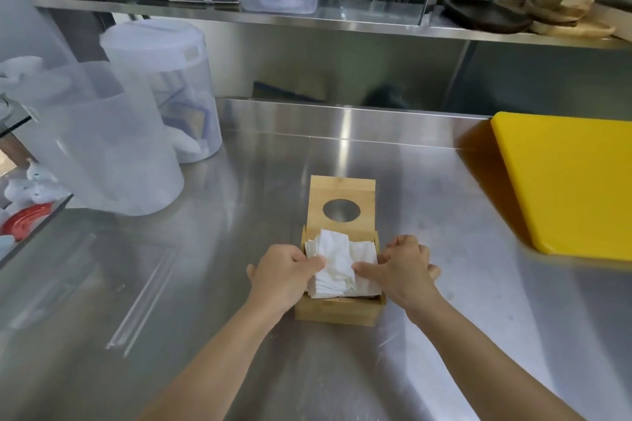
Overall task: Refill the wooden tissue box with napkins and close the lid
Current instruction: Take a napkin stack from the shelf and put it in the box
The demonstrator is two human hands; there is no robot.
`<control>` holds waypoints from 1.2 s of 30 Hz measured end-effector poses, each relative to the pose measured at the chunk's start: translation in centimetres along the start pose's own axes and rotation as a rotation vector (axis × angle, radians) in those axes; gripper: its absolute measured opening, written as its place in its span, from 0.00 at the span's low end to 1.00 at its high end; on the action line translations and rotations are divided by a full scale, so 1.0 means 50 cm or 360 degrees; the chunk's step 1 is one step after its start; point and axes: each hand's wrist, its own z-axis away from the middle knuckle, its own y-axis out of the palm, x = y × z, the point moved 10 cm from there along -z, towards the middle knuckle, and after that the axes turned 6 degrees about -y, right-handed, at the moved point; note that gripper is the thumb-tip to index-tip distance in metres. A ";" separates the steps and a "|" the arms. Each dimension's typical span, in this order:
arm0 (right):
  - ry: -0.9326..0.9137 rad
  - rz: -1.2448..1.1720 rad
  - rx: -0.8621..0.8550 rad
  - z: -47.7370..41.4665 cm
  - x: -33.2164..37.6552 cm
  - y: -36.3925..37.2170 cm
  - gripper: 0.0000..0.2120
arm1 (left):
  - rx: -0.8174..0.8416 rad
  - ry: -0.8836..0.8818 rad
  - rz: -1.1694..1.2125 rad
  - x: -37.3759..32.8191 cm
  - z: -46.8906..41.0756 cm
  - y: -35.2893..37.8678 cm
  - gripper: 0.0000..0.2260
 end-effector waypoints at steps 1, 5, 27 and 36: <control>-0.0021 0.0066 0.0026 -0.002 0.002 0.004 0.17 | -0.0040 0.0024 -0.0035 -0.004 0.000 -0.002 0.18; -0.0134 0.0286 0.0044 -0.007 0.018 0.009 0.18 | -0.0217 0.0103 -0.0367 -0.016 -0.005 -0.007 0.18; -0.0424 0.1036 0.0001 -0.011 0.030 0.073 0.15 | -0.0086 0.0270 -0.1292 -0.007 -0.012 0.100 0.18; -0.0515 0.1100 -0.0069 0.009 0.040 0.060 0.10 | -0.0263 0.0400 -0.1338 -0.045 0.009 0.056 0.12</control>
